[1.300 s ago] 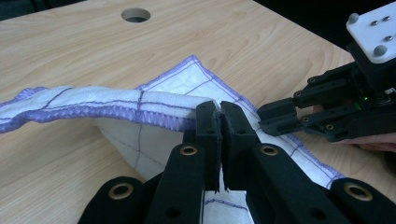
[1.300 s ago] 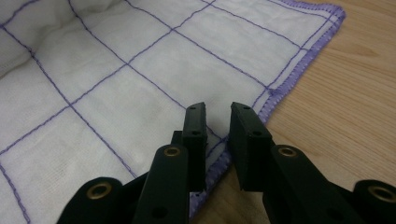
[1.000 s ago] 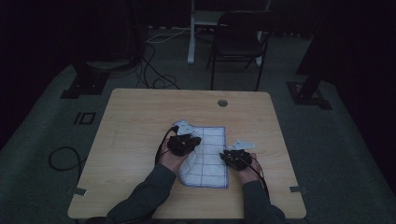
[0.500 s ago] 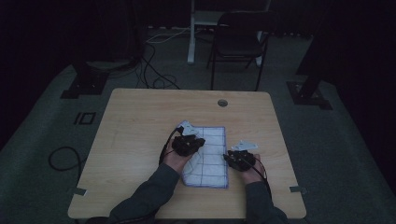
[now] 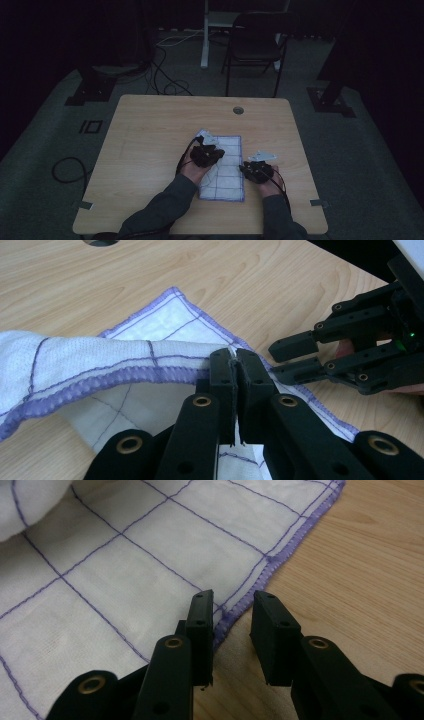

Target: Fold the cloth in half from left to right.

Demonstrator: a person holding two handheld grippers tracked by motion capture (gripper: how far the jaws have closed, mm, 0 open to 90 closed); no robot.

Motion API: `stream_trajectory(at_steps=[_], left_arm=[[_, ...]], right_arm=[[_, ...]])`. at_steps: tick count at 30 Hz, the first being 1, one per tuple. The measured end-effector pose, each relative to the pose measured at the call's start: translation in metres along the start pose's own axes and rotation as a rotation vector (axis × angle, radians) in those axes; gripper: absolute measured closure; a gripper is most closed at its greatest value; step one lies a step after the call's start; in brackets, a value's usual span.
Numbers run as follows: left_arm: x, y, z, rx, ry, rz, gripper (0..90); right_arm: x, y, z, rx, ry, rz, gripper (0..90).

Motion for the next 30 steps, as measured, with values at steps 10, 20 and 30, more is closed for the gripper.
stream_trajectory(at_steps=[10, 20, 30], left_arm=[[0.020, -0.002, -0.005, 0.000, 0.043, -0.017, 87.5], [0.042, -0.003, -0.016, -0.001, 0.093, -0.030, 87.4], [0.033, -0.006, -0.015, 0.009, 0.074, -0.055, 68.1]], right_arm=[[0.000, -0.001, 0.000, 0.006, 0.000, 0.006, 71.1], [0.000, -0.001, 0.000, 0.005, -0.002, 0.006, 71.1], [0.000, -0.001, -0.001, 0.005, -0.001, 0.006, 70.9]])
Point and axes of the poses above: each handheld gripper's, and its own axes: x roughly forward along the jaws, z roughly out of its top, y roughly to its left, the point moved 7 cm from there along x, roughly forward along the jaws, and after that the axes turned 9 degrees about -z, right-handed, at the moved point
